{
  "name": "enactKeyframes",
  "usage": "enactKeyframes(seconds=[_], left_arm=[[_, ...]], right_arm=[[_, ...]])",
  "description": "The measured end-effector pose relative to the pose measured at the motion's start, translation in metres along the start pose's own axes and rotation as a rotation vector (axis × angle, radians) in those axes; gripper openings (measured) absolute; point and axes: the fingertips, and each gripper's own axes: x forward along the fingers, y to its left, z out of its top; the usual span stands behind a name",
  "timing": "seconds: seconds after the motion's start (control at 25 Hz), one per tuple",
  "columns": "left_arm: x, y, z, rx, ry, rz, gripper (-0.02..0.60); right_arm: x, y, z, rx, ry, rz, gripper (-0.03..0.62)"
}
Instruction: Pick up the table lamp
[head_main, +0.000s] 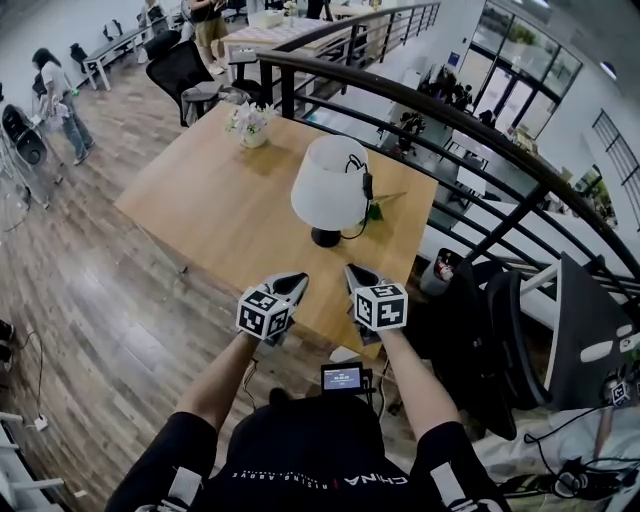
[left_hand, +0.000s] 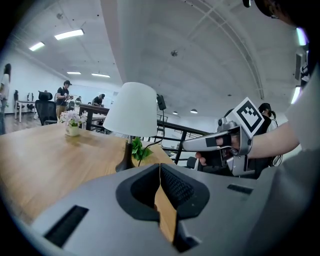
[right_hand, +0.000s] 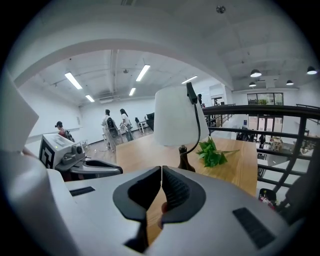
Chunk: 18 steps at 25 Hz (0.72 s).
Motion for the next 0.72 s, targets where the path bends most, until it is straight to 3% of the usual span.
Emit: enactKeyframes(seconds=[0.72], left_arm=[[0.012, 0.011, 0.009, 0.023, -0.008, 0.041, 0.02]], right_arm=[[0.003, -0.01, 0.007, -0.005, -0.001, 0.012, 0.032]])
